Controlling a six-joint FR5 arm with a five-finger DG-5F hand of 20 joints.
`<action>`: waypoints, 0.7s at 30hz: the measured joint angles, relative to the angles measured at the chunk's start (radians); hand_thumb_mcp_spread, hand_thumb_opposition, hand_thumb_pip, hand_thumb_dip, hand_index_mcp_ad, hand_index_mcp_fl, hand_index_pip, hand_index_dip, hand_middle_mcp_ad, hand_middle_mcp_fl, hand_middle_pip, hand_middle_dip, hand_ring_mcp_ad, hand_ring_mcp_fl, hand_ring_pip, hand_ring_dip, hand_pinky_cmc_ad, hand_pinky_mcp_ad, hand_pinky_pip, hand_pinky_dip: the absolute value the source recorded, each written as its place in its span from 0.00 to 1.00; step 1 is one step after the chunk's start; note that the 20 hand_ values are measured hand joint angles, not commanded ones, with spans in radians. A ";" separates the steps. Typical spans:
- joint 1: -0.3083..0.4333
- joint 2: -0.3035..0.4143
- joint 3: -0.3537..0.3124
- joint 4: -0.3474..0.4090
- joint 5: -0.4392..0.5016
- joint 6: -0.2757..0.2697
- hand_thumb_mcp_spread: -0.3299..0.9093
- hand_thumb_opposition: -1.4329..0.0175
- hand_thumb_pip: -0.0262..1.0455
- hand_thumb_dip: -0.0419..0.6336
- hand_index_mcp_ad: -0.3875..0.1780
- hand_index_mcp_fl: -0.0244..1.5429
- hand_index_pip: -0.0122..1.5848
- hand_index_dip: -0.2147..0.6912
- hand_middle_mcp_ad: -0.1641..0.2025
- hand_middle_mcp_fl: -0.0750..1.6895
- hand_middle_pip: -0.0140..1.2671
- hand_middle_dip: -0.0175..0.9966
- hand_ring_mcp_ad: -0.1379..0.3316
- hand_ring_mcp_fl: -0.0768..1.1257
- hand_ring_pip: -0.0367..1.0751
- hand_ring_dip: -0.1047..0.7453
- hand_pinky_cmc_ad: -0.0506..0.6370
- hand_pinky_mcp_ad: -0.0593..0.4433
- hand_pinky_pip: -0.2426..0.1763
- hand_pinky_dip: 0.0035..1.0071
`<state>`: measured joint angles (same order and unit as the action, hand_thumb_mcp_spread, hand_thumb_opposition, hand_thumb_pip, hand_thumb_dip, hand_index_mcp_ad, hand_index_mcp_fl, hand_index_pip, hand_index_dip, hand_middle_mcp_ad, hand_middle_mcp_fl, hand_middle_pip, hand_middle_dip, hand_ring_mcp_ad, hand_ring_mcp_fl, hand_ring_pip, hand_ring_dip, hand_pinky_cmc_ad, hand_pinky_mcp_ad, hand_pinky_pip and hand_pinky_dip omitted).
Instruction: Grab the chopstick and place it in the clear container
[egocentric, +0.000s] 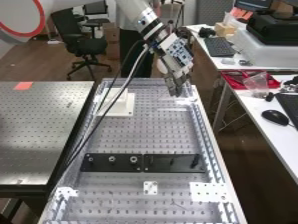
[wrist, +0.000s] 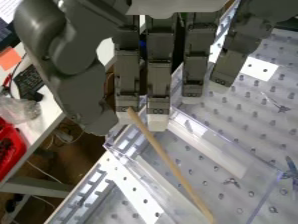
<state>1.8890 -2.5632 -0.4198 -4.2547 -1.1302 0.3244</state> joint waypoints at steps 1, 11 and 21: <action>0.001 -0.001 0.004 0.000 -0.002 -0.002 0.59 0.43 0.71 0.51 0.58 0.19 0.74 0.20 0.56 0.29 0.58 0.61 0.58 0.27 0.35 0.55 0.63 0.60 0.37 0.88; 0.009 0.019 -0.001 0.003 -0.004 -0.026 0.60 0.45 0.71 0.51 0.59 0.17 0.66 0.21 0.57 0.23 0.54 0.59 0.60 0.20 0.35 0.54 0.62 0.60 0.31 0.90; 0.003 0.066 -0.078 0.031 0.016 -0.019 0.59 0.46 0.71 0.50 0.59 0.16 0.64 0.23 0.56 0.21 0.53 0.59 0.61 0.18 0.35 0.54 0.63 0.60 0.28 0.90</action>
<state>1.8924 -2.4972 -0.4976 -4.2234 -1.1139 0.3056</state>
